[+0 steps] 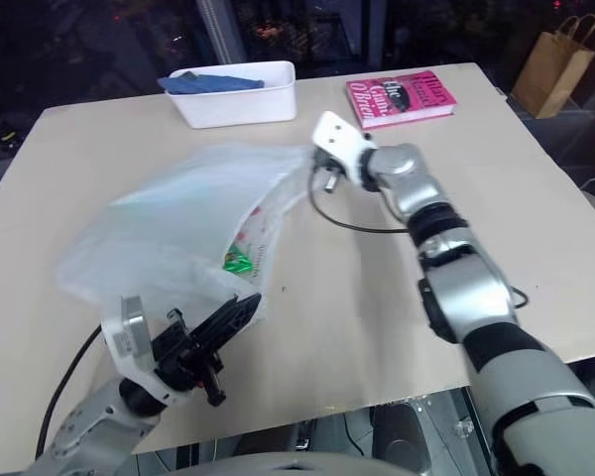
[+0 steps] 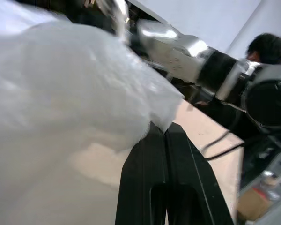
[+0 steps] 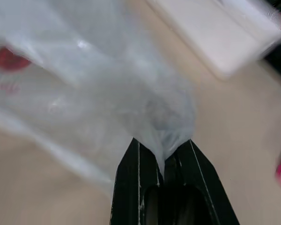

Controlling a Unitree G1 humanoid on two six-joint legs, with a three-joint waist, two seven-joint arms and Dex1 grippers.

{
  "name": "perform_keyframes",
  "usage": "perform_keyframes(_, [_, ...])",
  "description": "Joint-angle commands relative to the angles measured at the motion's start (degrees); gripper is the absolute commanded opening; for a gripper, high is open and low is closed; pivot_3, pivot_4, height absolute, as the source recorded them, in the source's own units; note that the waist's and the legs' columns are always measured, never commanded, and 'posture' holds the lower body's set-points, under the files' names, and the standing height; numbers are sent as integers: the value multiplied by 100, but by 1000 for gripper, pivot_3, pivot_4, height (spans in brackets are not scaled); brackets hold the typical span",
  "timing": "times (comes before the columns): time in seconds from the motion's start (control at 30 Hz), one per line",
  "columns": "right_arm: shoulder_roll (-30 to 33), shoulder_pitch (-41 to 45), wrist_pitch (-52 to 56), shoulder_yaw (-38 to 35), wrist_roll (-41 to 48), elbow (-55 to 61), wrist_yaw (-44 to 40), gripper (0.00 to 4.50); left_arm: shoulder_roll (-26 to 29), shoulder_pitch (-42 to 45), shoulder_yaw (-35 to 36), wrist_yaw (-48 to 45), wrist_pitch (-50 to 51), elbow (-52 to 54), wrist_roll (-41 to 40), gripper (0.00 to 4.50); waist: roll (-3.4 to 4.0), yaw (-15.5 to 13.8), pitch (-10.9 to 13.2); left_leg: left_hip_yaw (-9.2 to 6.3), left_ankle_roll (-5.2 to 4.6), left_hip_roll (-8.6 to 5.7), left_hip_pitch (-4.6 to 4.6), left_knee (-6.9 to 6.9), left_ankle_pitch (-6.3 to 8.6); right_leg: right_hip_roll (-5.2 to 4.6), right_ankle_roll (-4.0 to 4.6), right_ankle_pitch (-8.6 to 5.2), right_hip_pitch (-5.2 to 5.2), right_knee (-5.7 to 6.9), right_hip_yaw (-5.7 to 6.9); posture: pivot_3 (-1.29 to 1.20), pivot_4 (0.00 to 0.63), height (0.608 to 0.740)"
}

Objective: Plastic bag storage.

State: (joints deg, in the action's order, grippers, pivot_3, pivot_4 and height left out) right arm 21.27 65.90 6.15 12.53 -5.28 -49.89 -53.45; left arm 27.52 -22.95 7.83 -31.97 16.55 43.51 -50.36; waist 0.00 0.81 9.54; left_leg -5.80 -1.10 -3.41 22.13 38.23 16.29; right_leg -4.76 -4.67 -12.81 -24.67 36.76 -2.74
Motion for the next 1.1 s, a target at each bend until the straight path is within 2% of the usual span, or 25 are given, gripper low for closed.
perform_keyframes(0.03, [712,-152,1658,-433,744,1799,-1020,69,317,1128,470,381,287,-415,-178,0,1,-11,1,-4,0,-2,4,4,0,-3,0,0,0,1,6,0,150,740])
perform_keyframes(0.13, [1344,-90,3010,-1024,1518,2746,-1426,69,698,2357,837,541,578,-913,-402,0,7,84,5,4,1,-1,5,8,0,0,0,2,-8,8,-7,0,150,740])
perform_keyframes(0.2, [1592,108,3777,-1497,2057,3157,-1399,69,981,3261,1091,697,839,-1305,-697,0,5,96,8,0,0,-1,10,7,0,-1,0,2,-12,8,-2,0,150,740])
perform_keyframes(0.3, [1543,625,4612,-2389,2843,3331,-870,69,1305,4534,1407,847,1132,-1946,-1098,0,4,167,8,-1,1,1,18,6,0,1,0,2,-21,4,-6,0,150,740])
perform_keyframes(0.4, [1283,1198,4921,-3291,3374,3035,8,69,1471,5605,1644,921,1203,-2657,-1183,0,-6,172,10,-3,2,-7,50,10,-1,1,-2,4,-55,12,-10,0,150,740])
perform_keyframes(0.47, [1165,1233,4794,-3441,3346,2821,504,69,1466,5874,1663,881,1138,-2993,-956,0,-13,166,4,-1,2,-8,52,9,-1,-3,-2,3,-60,15,-12,0,150,740])
perform_keyframes(0.53, [1140,1030,4594,-3342,3289,2842,645,69,1464,5924,1545,724,1044,-3247,-578,0,-24,162,-3,-1,2,-8,51,4,-1,-9,-2,3,-60,9,6,0,150,740])
perform_keyframes(0.7, [1331,245,4534,-2930,3437,3473,308,69,1299,5381,1351,418,861,-3224,43,0,-23,165,-1,2,0,-25,72,10,-2,-25,-2,3,-79,19,5,0,150,740])
perform_keyframes(0.73, [1490,-61,4700,-2877,3627,3785,30,598,1282,5080,1393,310,895,-3093,56,262,-22,165,0,3,0,-24,76,8,-2,-26,-2,3,-87,23,5,0,150,740])
perform_keyframes(0.77, [1604,-269,4823,-2848,3777,4005,-160,749,1267,4882,1435,238,927,-3003,57,533,-21,166,1,4,1,-21,84,6,-3,-26,-2,3,-99,23,5,0,150,740])
perform_keyframes(0.8, [1729,-479,4917,-2819,3918,4217,-350,1184,1258,4710,1492,194,987,-2918,4,766,-21,163,1,3,1,-15,85,6,-2,-25,-2,3,-101,23,7,0,150,740])
perform_keyframes(0.87, [2080,-1023,5132,-2895,4290,4603,-812,2126,1296,4229,1671,157,1101,-2689,-63,1532,-21,163,2,0,1,-12,88,3,-2,-26,-2,3,-102,18,13,0,150,740])
perform_keyframes(0.9, [2211,-1216,5199,-2956,4426,4702,-976,2346,1305,4054,1741,176,1132,-2597,-77,1927,-22,158,2,1,1,-12,89,5,-2,-27,-2,3,-103,17,13,0,150,740])
perform_keyframes(0.93, [2339,-1405,5321,-3072,4573,4641,-1133,2487,1285,3871,1871,216,1136,-2559,-96,2012,-23,155,1,1,0,-12,91,7,-2,-28,-2,3,-102,15,14,0,150,740])
perform_keyframes(1.03, [2714,-1955,5496,-3138,4915,4593,-1516,3816,1238,3352,2191,199,1084,-2610,-7,3204,-23,140,1,6,-1,-11,79,12,-1,-28,-2,3,-87,20,11,0,150,740])
perform_keyframes(1.07, [2797,-2032,5649,-3203,5132,4637,-1623,4388,1231,3211,2247,169,1064,-2658,48,3784,-21,141,2,9,-1,-10,70,13,-1,-28,-2,3,-82,25,9,0,150,740])
perform_keyframes(1.1, [2865,-2060,5784,-3255,5318,4689,-1703,4500,1232,3124,2274,149,1047,-2682,95,4202,-21,144,2,14,-1,-10,68,14,-1,-27,-2,4,-83,32,6,0,150,740])
